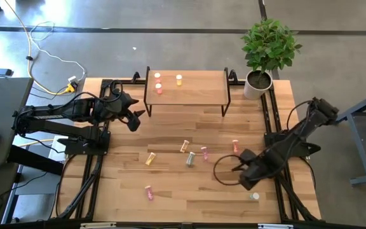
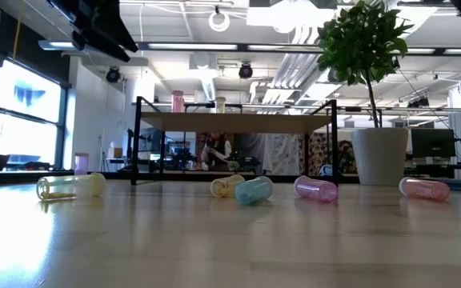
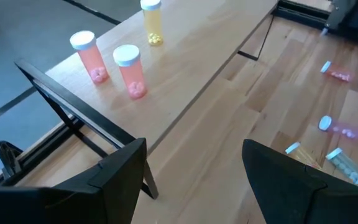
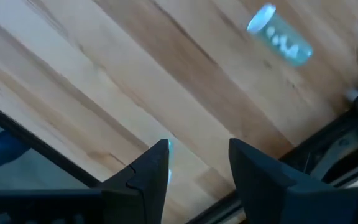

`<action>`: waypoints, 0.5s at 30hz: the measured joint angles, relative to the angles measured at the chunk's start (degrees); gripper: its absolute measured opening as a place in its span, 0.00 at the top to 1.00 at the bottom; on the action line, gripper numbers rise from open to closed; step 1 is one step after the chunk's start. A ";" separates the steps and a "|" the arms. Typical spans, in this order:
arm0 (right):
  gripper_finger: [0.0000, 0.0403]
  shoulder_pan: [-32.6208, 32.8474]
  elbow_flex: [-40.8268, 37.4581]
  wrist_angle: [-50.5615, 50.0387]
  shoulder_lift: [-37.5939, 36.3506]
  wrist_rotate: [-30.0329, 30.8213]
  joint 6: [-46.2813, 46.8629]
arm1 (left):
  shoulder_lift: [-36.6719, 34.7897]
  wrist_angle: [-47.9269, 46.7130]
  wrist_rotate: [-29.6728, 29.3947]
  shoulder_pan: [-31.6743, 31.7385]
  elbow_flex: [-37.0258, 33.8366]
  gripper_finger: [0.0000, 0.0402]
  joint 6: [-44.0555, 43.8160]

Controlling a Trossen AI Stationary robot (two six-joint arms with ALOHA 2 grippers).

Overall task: Pick and place medicine bottles onto shelf by color
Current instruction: Put the bottom blue pill bottle on the shelf

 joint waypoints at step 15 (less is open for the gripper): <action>0.49 13.55 -7.21 14.47 1.63 -0.40 12.80 | 0.00 0.00 0.05 0.00 0.00 0.36 -10.03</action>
